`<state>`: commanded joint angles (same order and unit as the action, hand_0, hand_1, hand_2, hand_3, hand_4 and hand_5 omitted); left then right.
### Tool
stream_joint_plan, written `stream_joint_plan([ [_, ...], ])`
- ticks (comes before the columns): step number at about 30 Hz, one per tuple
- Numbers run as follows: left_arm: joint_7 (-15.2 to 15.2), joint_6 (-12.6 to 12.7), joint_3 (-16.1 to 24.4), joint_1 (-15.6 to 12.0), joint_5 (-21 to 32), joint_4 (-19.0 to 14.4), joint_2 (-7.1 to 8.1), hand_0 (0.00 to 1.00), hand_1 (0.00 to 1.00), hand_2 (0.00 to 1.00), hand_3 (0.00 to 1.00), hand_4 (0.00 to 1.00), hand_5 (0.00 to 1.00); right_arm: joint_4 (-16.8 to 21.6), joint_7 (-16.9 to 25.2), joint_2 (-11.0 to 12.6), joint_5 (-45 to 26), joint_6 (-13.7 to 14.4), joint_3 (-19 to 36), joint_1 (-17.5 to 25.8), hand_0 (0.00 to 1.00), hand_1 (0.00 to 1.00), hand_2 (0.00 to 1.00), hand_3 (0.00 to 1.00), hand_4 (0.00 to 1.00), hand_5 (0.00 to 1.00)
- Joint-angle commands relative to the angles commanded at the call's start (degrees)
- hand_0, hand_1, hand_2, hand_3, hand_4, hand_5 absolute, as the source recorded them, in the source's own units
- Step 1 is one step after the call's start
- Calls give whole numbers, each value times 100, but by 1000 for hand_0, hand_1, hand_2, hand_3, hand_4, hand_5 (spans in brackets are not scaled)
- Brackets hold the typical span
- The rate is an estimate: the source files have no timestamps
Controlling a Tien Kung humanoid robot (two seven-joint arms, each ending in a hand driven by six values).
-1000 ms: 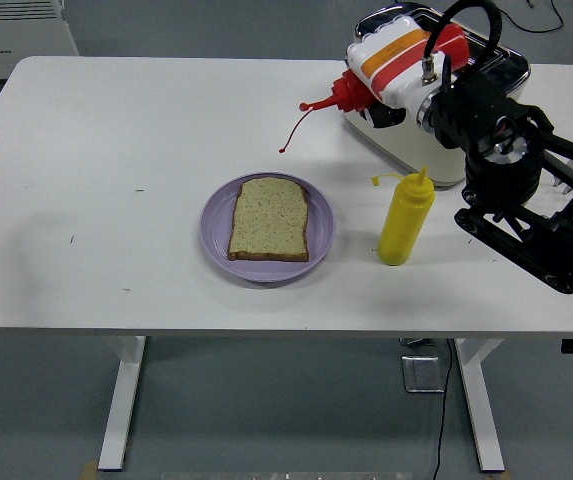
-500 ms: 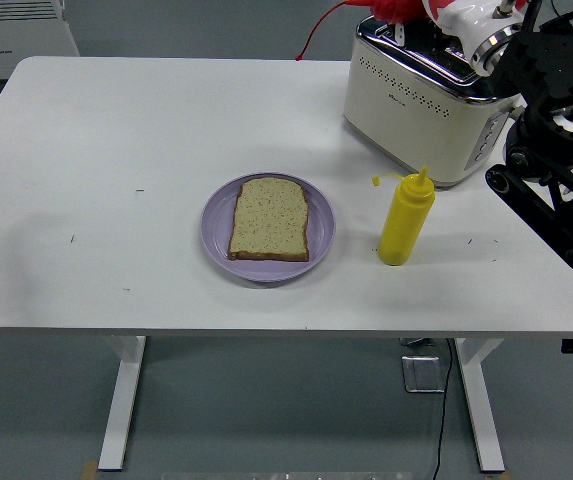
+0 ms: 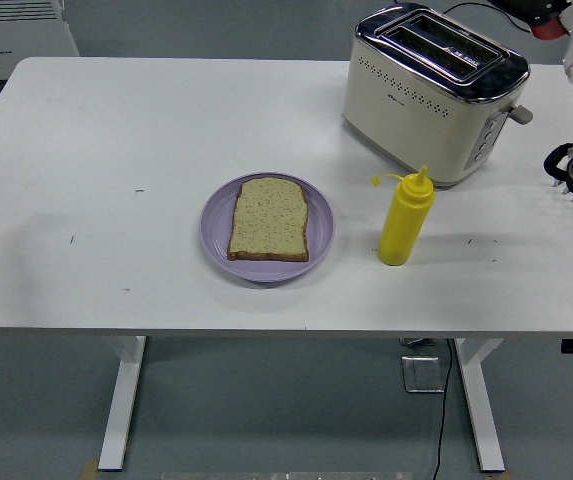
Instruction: Pick up the cup,pour liquid into bread,place the cup on the desk
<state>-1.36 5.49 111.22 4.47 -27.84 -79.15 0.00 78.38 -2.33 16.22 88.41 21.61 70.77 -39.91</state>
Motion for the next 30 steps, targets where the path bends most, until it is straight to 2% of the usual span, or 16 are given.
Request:
stream_joint_plan([
  [6, -2, 8, -26, -18, 3, 2, 0, 781, 732, 728, 660, 517, 941, 2, 270, 22, -1490, 130, 305, 464, 128, 169, 323, 404, 595, 235],
  [14, -5, 13, -65, -32, 3, 5, 0, 779, 732, 727, 659, 516, 941, -5, 457, 105, -3422, 129, 533, 927, 126, 169, 323, 404, 595, 235],
  [15, -5, 13, -72, -32, 3, 7, 0, 780, 732, 728, 659, 517, 941, -14, 494, 122, -3682, 121, 549, 994, 134, 229, 327, 407, 594, 236],
  [20, -5, 12, -90, -39, 5, 10, 0, 780, 732, 728, 659, 517, 941, -96, 674, 187, -4808, 191, 547, 1248, 134, 229, 327, 407, 594, 236],
  [24, -6, 13, -81, -41, 6, 11, 0, 780, 732, 727, 659, 516, 941, -242, 1001, 221, -4756, 382, 422, 1468, 147, 235, 329, 404, 584, 242],
  [30, -5, 11, -70, -25, 9, 16, 0, 780, 732, 727, 659, 516, 942, -438, 1522, 174, -4684, 517, 214, 1681, 147, 218, 331, 401, 574, 261],
])
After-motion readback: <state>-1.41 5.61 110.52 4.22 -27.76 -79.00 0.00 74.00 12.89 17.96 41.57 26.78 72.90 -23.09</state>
